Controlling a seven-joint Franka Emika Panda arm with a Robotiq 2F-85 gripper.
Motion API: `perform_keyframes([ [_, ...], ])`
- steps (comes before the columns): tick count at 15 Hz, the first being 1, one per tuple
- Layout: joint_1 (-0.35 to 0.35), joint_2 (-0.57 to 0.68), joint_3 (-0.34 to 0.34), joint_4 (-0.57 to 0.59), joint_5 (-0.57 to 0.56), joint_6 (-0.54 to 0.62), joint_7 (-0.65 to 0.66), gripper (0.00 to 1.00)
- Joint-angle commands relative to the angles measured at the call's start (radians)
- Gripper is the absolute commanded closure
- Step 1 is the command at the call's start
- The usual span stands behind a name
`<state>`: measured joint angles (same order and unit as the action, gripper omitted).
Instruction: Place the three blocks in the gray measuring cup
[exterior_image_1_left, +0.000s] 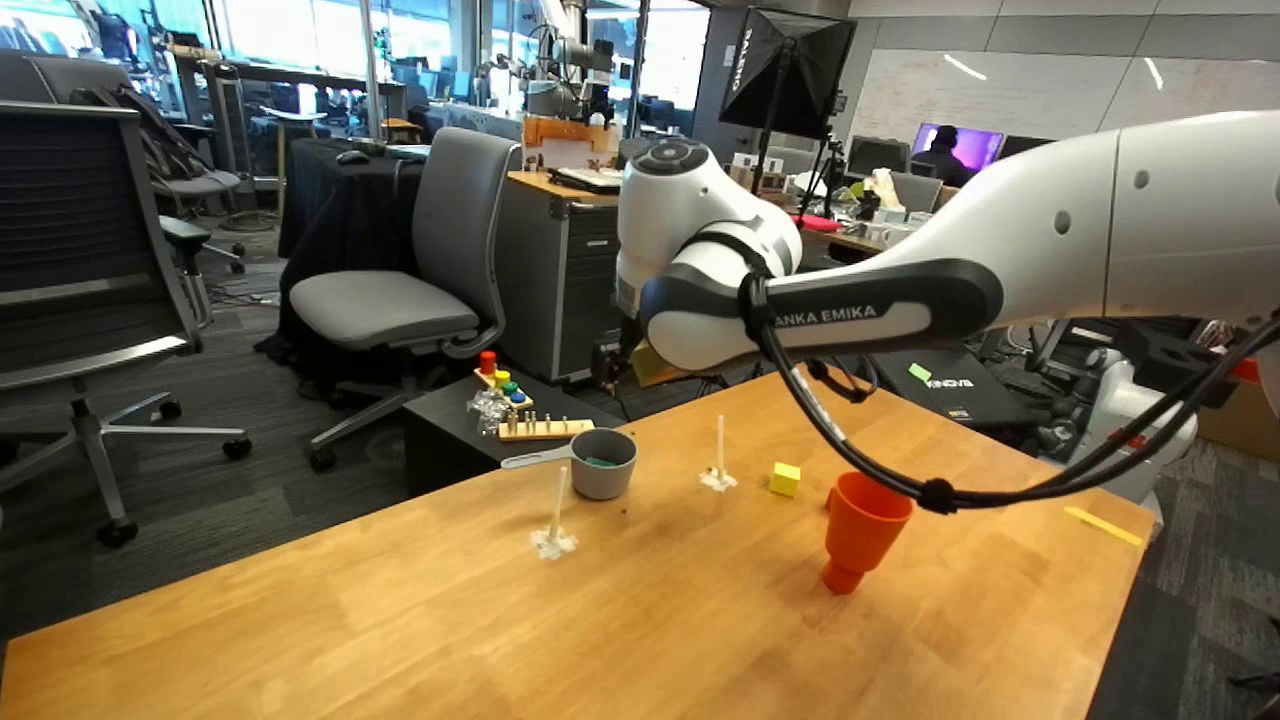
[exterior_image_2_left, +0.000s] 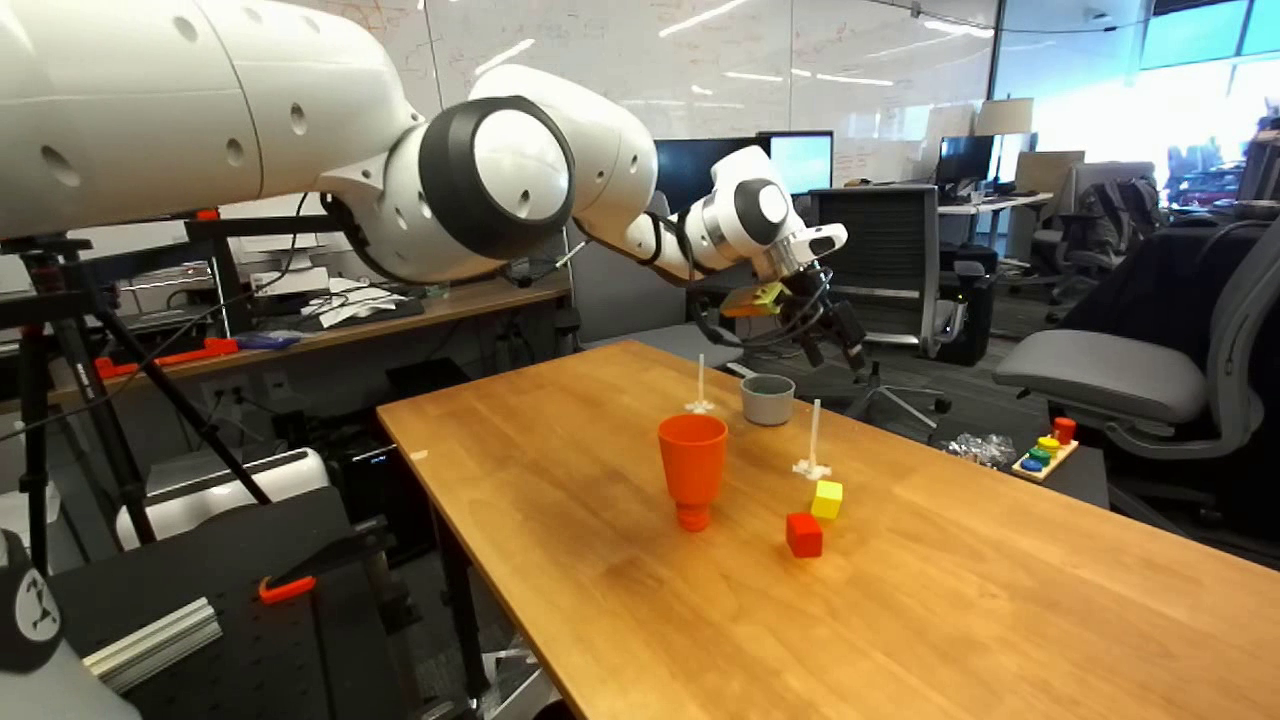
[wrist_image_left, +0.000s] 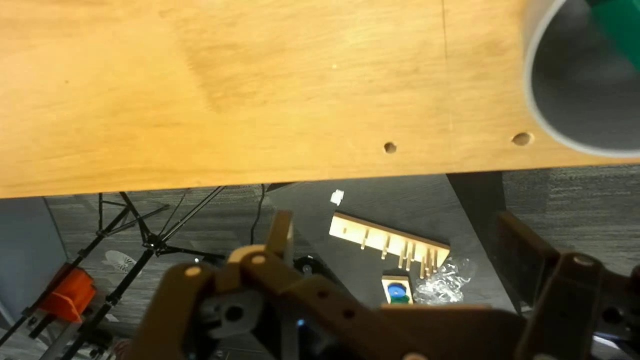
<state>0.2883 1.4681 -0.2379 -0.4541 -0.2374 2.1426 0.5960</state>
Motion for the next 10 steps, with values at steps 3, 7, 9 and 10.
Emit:
perform_keyframes([
  [3,0.009,0.042,0.004,0.004,-0.003,0.031,0.011,0.00],
  [7,0.012,0.041,0.000,0.003,0.000,0.036,0.011,0.00],
  [9,0.012,0.041,0.001,0.003,0.000,0.036,0.011,0.00],
  [10,0.012,0.041,0.000,0.003,0.000,0.036,0.011,0.00],
])
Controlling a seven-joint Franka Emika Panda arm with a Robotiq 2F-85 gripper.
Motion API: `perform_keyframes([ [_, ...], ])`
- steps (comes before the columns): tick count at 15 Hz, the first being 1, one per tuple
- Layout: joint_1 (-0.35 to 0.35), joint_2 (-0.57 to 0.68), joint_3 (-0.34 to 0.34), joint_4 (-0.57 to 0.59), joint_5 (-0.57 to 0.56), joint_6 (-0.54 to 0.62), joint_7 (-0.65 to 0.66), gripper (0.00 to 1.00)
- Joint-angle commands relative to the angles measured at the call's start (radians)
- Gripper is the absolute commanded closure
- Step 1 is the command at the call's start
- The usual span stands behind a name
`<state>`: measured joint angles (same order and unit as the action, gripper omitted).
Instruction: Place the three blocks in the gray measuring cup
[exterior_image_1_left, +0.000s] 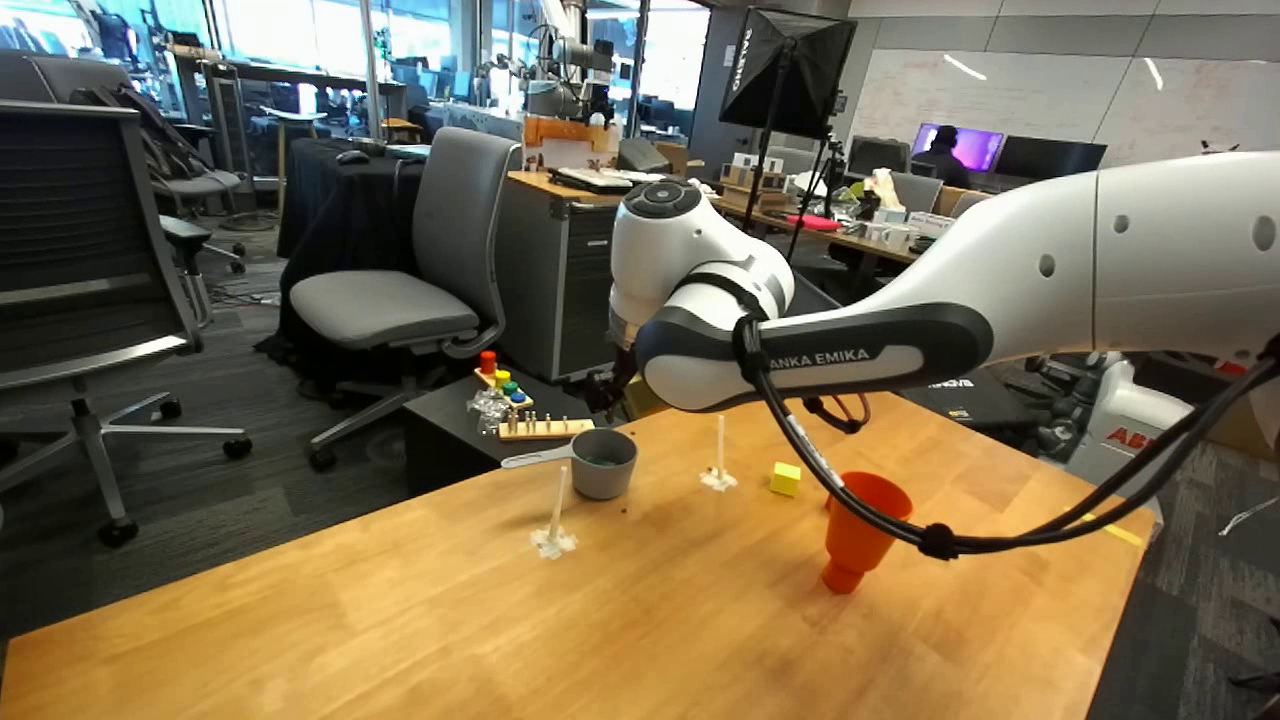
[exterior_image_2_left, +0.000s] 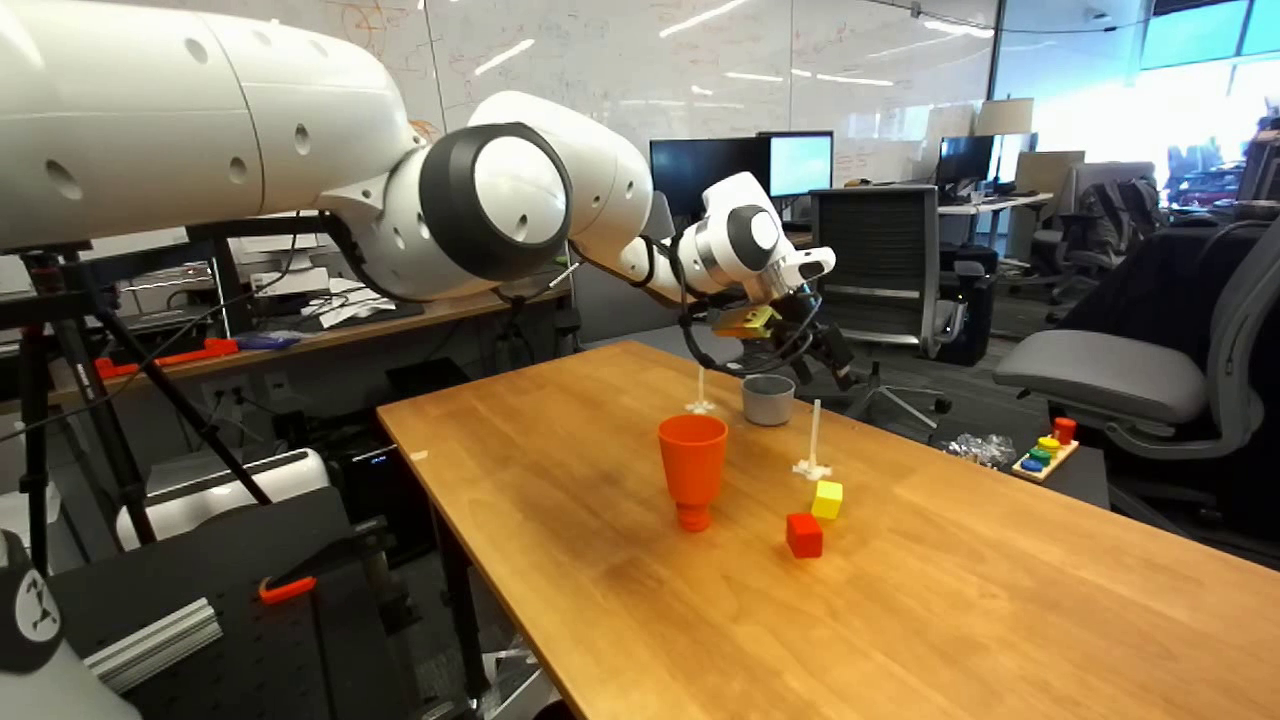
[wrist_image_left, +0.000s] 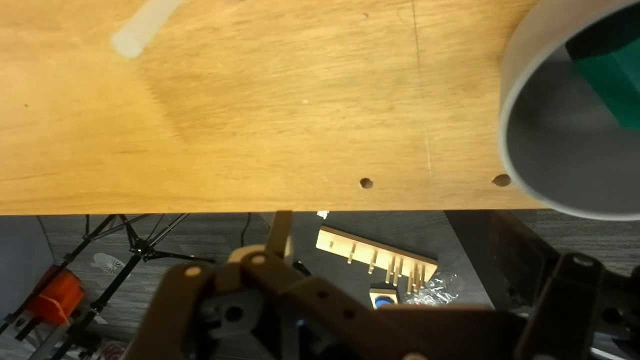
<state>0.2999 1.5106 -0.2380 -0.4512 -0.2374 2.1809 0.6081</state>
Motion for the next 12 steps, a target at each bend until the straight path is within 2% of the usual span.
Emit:
perform_keyframes([
  [1,0.000,-0.002,0.001,0.000,0.000,-0.002,-0.001,0.00],
  [12,0.005,0.000,0.019,-0.016,-0.007,-0.002,-0.031,0.00],
])
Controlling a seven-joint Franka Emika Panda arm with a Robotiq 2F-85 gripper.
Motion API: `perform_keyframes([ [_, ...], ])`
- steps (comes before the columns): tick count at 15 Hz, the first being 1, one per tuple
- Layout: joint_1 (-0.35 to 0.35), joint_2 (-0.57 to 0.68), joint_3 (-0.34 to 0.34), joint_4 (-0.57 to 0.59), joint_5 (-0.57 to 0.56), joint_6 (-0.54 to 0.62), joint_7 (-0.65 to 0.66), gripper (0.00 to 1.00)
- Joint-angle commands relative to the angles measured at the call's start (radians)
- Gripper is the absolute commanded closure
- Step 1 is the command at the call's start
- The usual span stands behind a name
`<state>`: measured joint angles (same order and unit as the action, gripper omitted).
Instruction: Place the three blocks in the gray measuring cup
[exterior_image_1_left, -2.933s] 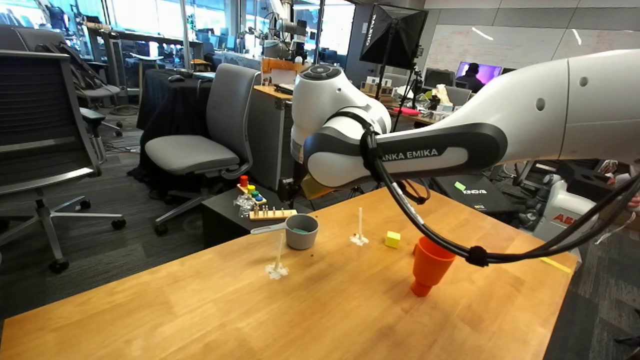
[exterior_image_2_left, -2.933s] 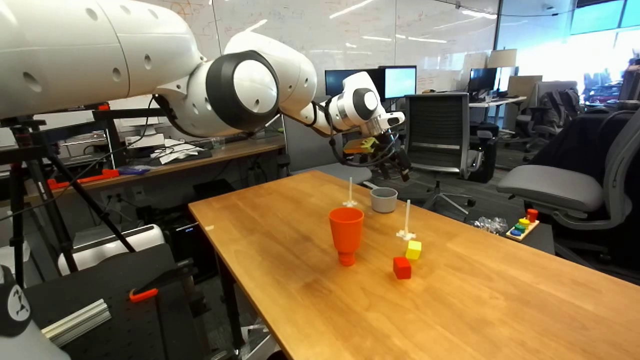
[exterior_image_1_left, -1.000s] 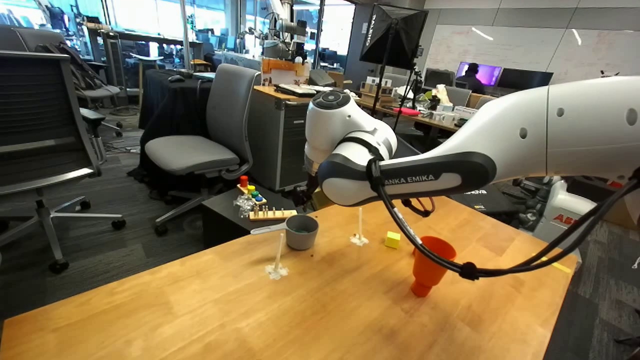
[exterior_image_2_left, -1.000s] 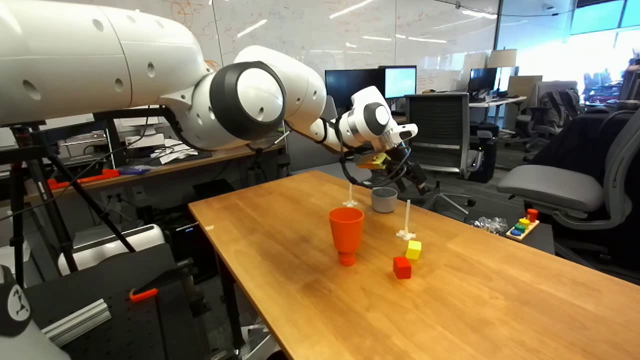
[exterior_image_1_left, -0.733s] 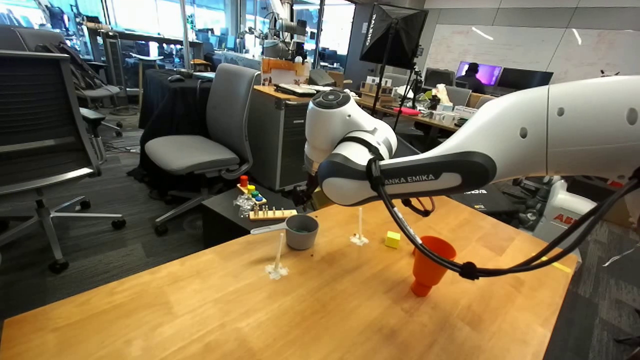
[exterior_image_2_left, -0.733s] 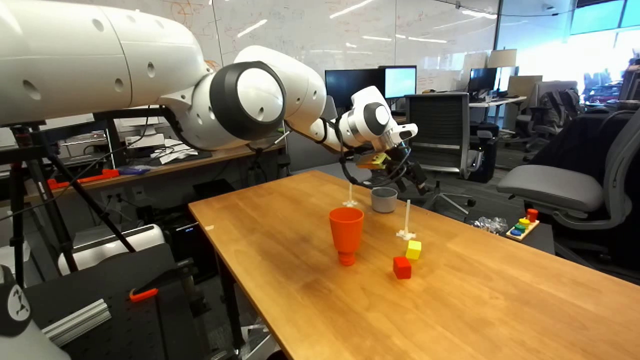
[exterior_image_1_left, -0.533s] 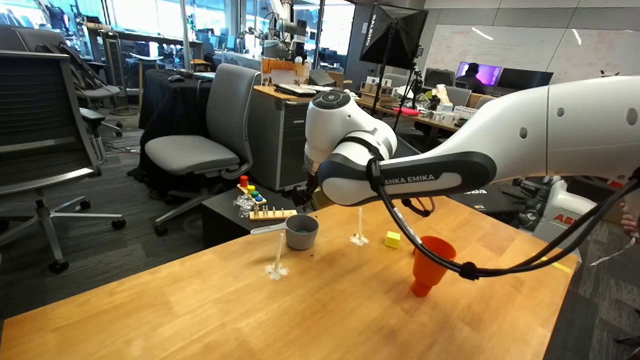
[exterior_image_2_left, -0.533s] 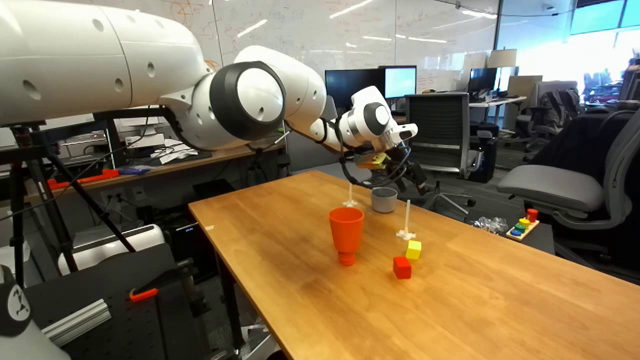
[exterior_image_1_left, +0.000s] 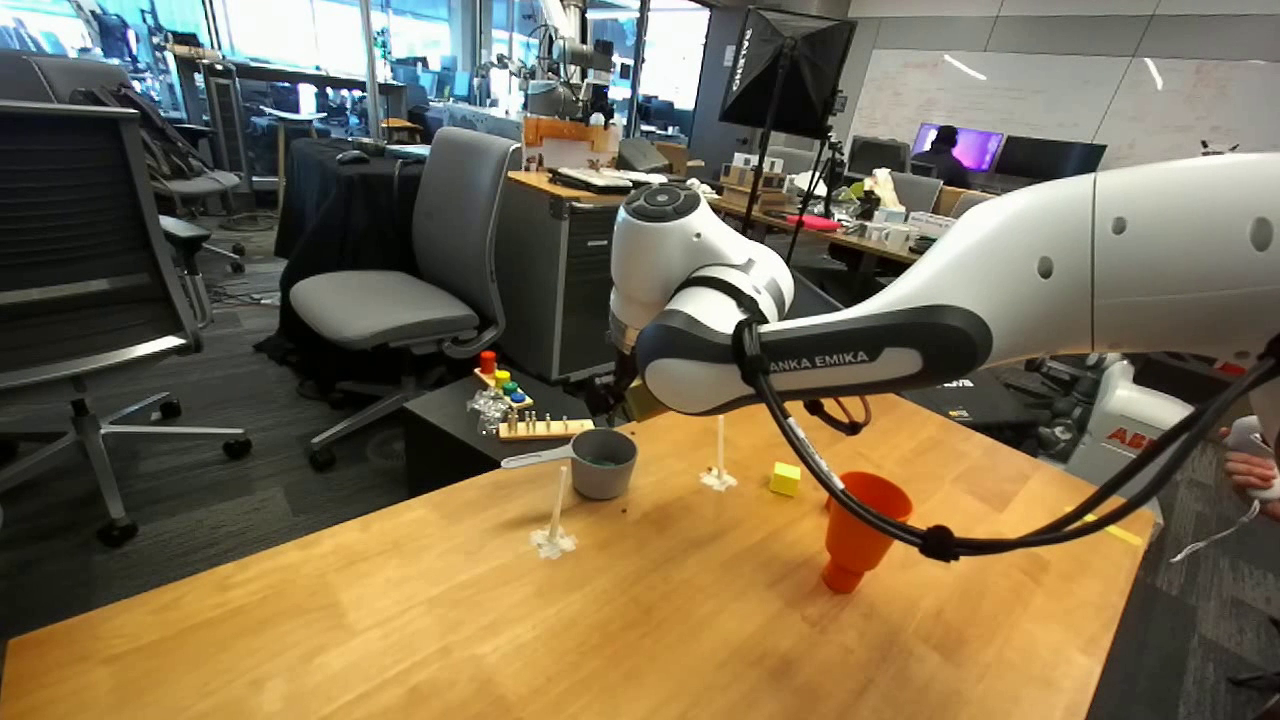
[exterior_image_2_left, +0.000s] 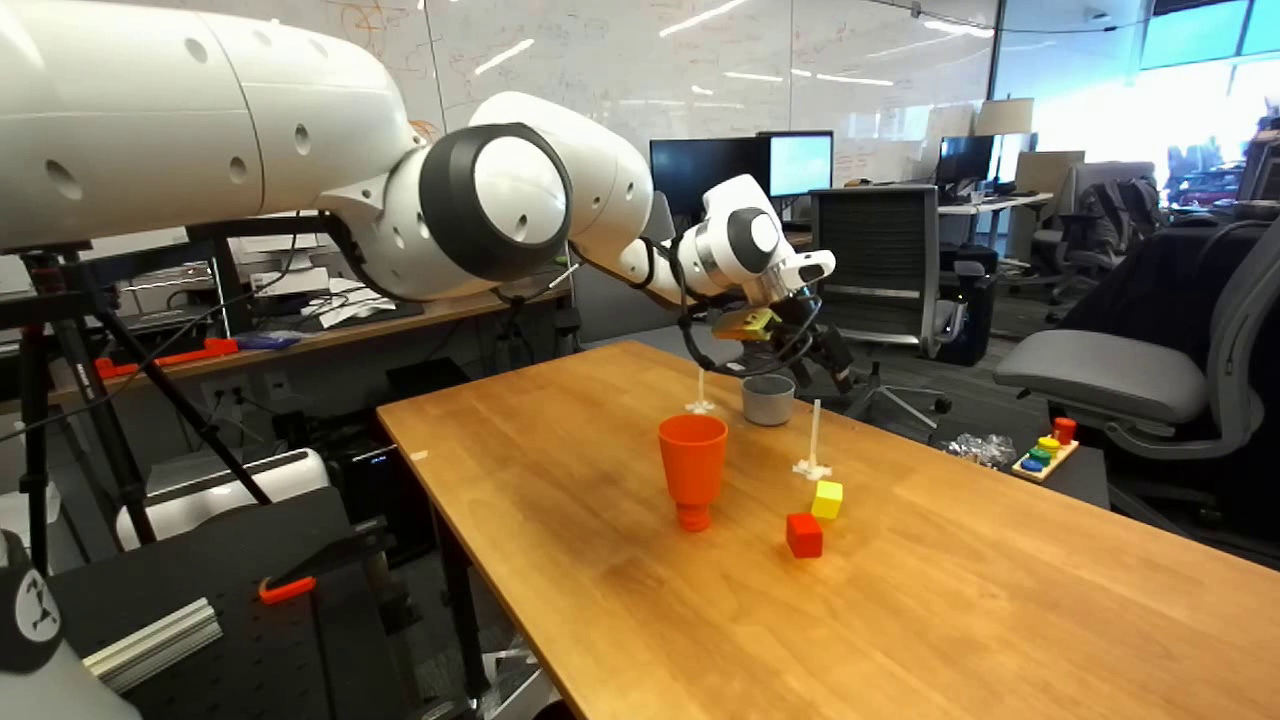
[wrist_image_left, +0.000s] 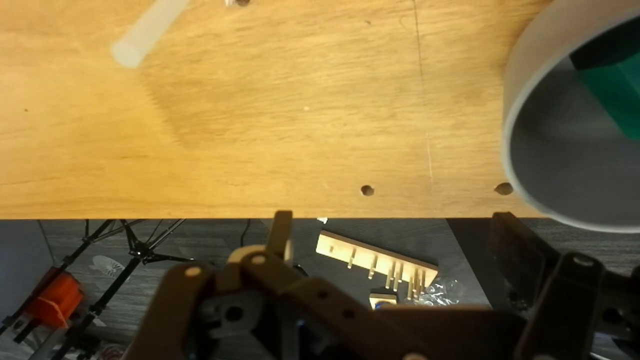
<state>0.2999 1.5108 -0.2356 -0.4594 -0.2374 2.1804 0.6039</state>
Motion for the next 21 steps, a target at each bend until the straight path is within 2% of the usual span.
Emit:
perform_keyframes([
  [1,0.012,0.000,0.013,-0.020,-0.001,0.006,-0.035,0.00],
  [5,0.028,0.000,0.037,-0.036,-0.011,0.020,-0.073,0.00],
  [9,0.038,-0.001,0.032,-0.047,0.000,0.027,-0.094,0.00],
  [16,0.027,-0.002,0.064,-0.043,0.008,0.006,-0.123,0.00],
  [21,0.032,-0.003,0.048,-0.030,-0.004,0.000,-0.109,0.00],
])
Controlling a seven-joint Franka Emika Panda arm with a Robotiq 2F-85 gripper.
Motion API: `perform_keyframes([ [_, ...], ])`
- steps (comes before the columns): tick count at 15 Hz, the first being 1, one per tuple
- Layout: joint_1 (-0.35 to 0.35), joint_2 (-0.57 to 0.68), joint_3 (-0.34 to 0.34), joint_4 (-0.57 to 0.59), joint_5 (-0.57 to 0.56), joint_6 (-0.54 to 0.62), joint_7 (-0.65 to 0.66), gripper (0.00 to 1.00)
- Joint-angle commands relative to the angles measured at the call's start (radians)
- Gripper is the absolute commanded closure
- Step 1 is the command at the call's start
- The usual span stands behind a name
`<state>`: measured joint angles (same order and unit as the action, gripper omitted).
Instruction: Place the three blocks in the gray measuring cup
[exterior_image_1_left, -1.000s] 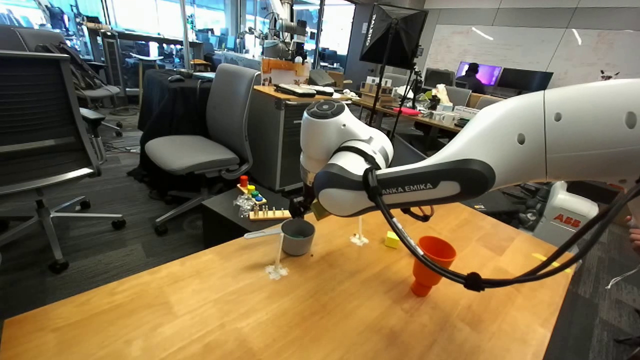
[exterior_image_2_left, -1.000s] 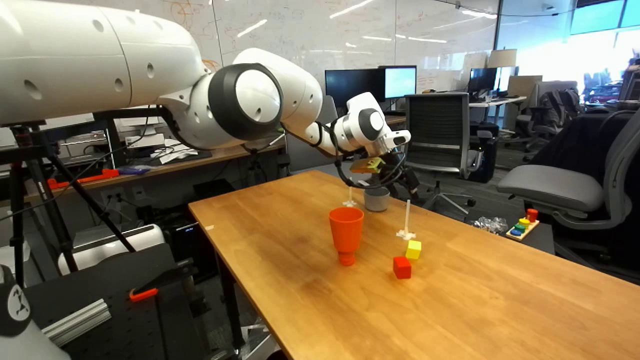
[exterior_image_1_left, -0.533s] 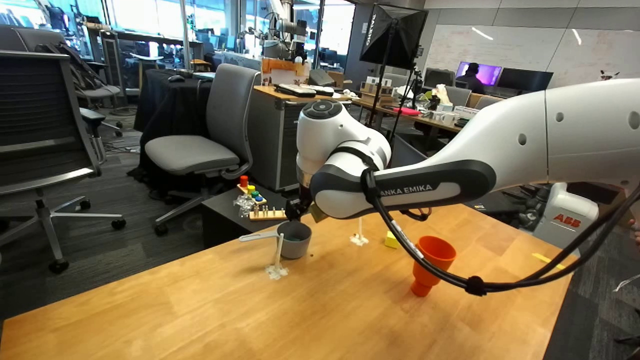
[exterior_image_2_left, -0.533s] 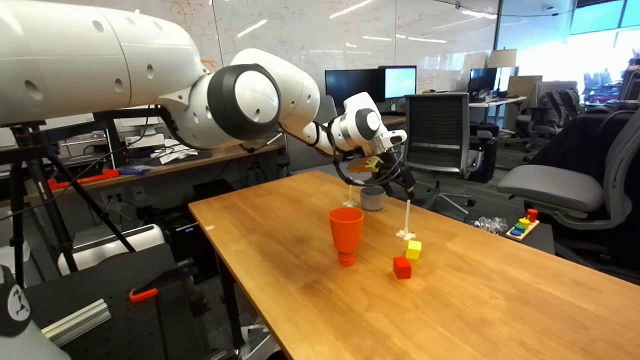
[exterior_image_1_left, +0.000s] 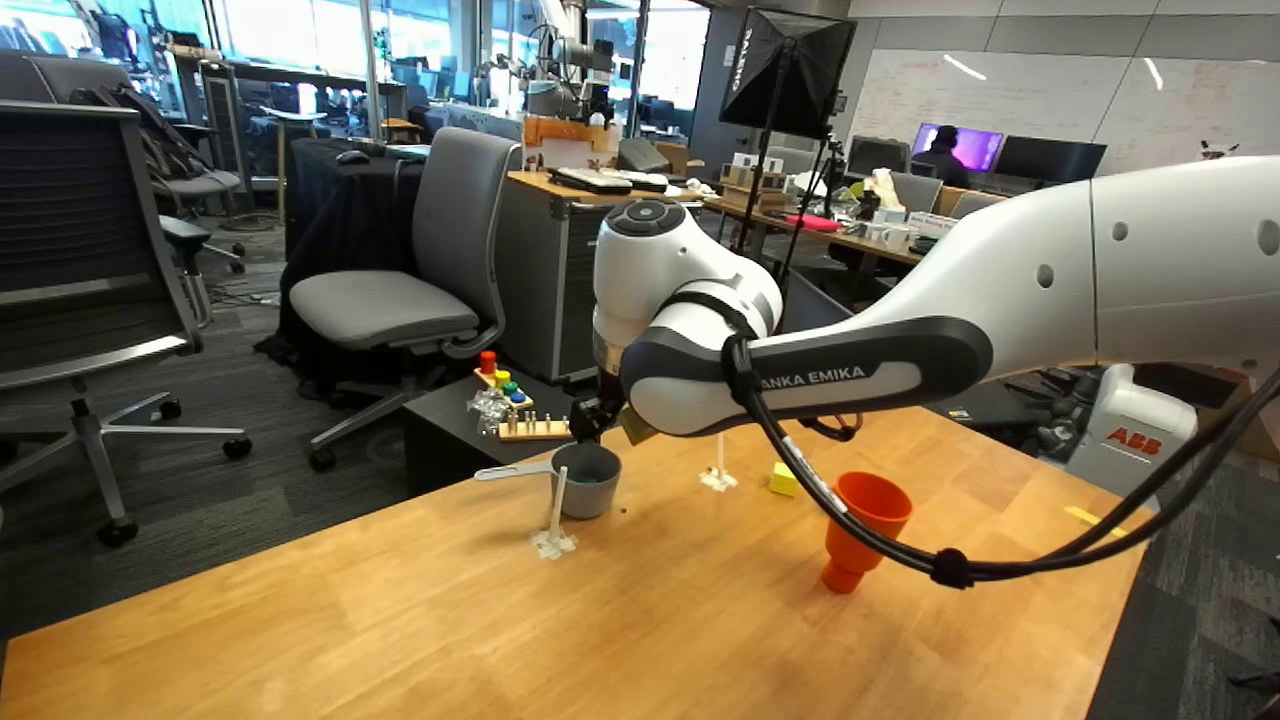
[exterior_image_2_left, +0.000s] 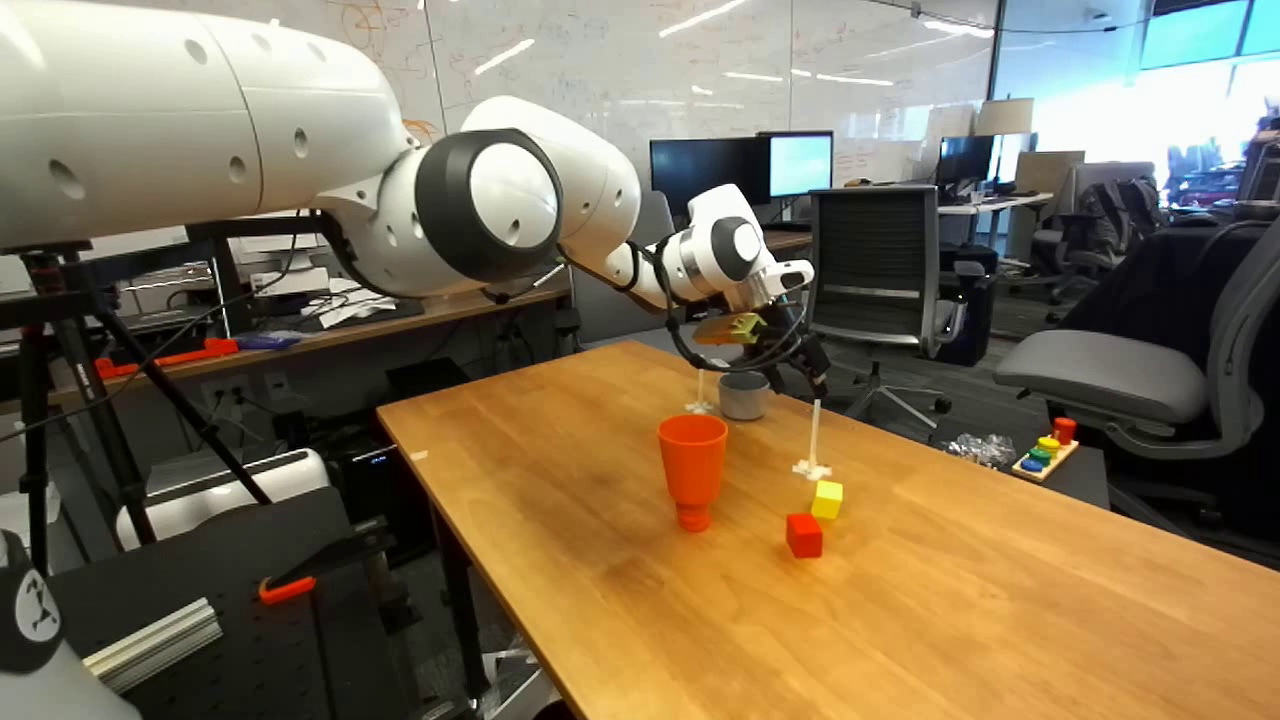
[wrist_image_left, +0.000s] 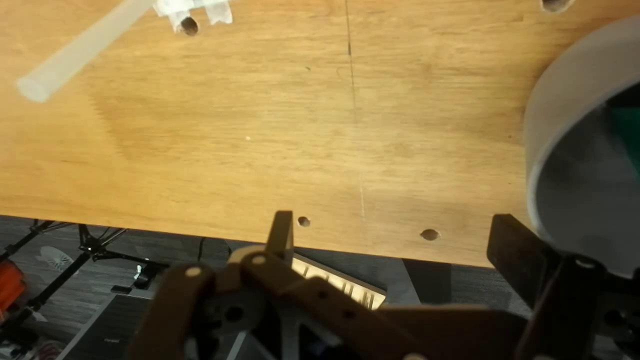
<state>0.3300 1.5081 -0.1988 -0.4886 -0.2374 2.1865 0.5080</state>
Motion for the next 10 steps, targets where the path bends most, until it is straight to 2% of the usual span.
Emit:
perform_keyframes([
  [1,0.004,0.000,0.008,0.007,-0.006,-0.009,-0.010,0.00],
  [5,0.020,-0.001,-0.009,0.040,-0.019,-0.017,-0.007,0.00],
  [6,0.026,-0.001,-0.018,0.046,-0.028,-0.017,-0.004,0.04],
  [7,0.030,-0.002,-0.019,0.051,-0.031,-0.018,-0.004,0.15],
  [8,0.034,-0.004,-0.023,0.056,-0.039,-0.020,-0.003,0.04],
  [9,0.037,-0.005,-0.024,0.063,-0.041,-0.021,-0.003,0.05],
  [10,0.041,-0.005,-0.030,0.073,-0.038,-0.025,-0.003,0.01],
])
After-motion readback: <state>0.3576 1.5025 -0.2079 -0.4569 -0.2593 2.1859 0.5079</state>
